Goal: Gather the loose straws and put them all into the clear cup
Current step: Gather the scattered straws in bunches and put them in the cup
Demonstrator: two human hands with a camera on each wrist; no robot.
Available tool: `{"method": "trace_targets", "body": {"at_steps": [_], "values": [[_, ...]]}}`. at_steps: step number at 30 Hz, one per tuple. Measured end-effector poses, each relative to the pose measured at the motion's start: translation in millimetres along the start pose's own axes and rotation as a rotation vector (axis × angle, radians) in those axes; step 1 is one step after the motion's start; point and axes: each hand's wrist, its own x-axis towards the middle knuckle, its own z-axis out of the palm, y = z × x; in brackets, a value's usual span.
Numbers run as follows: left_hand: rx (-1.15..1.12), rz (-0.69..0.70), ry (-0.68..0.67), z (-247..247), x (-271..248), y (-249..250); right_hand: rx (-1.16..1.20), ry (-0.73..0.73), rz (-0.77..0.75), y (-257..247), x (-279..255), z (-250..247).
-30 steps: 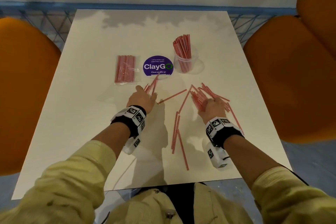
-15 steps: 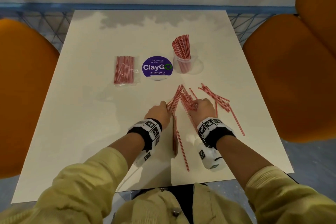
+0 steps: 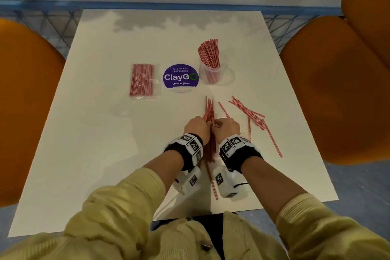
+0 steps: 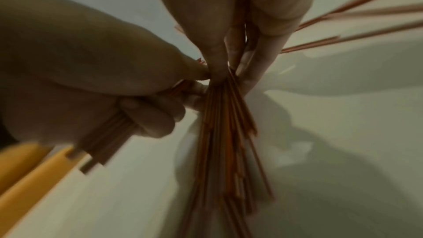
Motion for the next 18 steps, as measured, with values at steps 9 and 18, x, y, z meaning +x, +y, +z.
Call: {"method": "trace_targets", "body": {"at_steps": [9,18], "values": [[-0.210,-0.034,-0.034,-6.8,-4.6,-1.2,0.448,-0.128,0.123,-0.5,2.0,3.8],[-0.311,-0.005,-0.015,-17.0,-7.4,-3.8,0.585,-0.085,0.060,-9.7,-0.7,4.5]]}}
